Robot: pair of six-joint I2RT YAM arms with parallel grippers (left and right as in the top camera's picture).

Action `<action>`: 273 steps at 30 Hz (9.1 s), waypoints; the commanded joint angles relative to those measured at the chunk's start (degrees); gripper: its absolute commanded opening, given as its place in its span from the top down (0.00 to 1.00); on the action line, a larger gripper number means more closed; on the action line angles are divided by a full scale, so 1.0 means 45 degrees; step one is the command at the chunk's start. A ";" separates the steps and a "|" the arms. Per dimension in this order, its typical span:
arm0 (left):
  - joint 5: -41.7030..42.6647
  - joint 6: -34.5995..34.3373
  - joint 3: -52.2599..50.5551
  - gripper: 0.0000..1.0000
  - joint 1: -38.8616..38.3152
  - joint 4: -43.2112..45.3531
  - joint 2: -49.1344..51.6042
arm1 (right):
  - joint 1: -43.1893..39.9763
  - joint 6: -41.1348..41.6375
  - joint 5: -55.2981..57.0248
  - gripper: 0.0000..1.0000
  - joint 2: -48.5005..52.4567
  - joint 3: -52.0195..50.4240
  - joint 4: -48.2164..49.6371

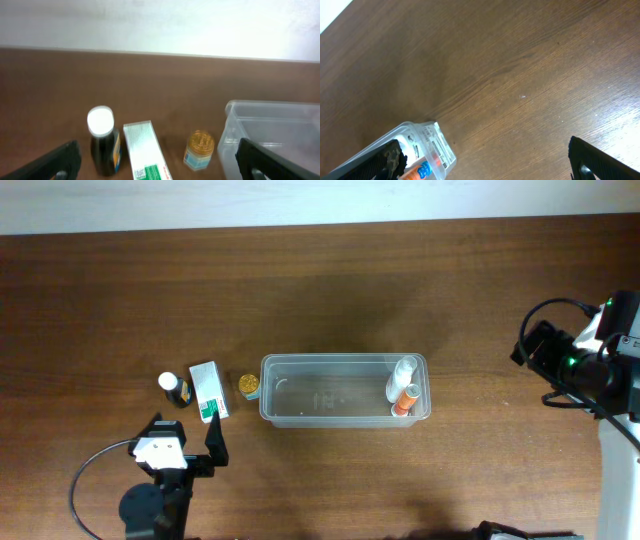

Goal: Pack container
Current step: 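Move the left gripper to the dark medicine bottle and grasp its cap, then carry the dark bottle into the container and release it, then move the left gripper to the gold-lidded jar and grasp it, then carry the jar into the container next to the bottles and release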

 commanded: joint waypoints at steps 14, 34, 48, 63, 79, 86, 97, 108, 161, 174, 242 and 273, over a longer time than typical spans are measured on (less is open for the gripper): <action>-0.3483 -0.0364 0.7854 0.01 0.0078 -0.4250 0.7626 | -0.0058 0.0063 -0.0155 0.02 0.0049 0.0121 0.0005; -0.1685 -0.0418 1.2026 0.00 0.0398 -0.7227 1.7243 | -0.0058 0.0063 -0.0155 0.02 0.0049 0.0121 0.0005; -0.2841 -0.0306 1.2031 0.37 0.0495 -0.6441 1.8574 | -0.0058 0.0063 -0.0155 0.02 0.0049 0.0121 0.0005; -0.2715 -0.0165 1.2031 0.58 0.0495 -0.6037 1.8574 | -0.0058 0.0063 -0.0155 0.02 0.0049 0.0121 0.0005; -0.2458 -0.0165 1.2026 0.54 0.0495 -0.6295 1.8583 | -0.0058 0.0063 -0.0155 0.02 0.0049 0.0121 0.0005; -0.2438 -0.0170 1.2021 0.55 0.0495 -0.6426 1.8714 | -0.0058 0.0063 -0.0155 0.02 0.0049 0.0121 0.0005; -0.2458 0.0345 1.2065 0.75 0.0495 -0.6319 1.8758 | -0.0058 0.0063 -0.0155 0.02 0.0049 0.0121 0.0005; -0.2346 0.0447 1.4547 0.86 0.0427 -0.7990 1.8564 | -0.0058 0.0063 -0.0155 0.02 0.0044 0.0121 0.0005; -0.0874 -0.3594 1.9462 0.83 -1.0661 -0.7397 2.4533 | -0.0058 0.0063 -0.0155 0.02 0.0049 0.0121 0.0005; -0.1316 -0.2963 2.0283 0.46 -1.0681 -0.8092 2.4509 | -0.0058 0.0063 -0.0155 0.02 0.0049 0.0121 0.0005; -0.0277 -0.2157 1.7014 0.71 -0.3283 -1.0812 2.3392 | -0.0058 0.0063 -0.0155 0.02 0.0044 0.0121 0.0005; -0.0350 -0.3473 1.9802 0.72 -1.0224 -1.1375 2.2357 | -0.0058 0.0063 -0.0155 0.02 0.0044 0.0121 0.0005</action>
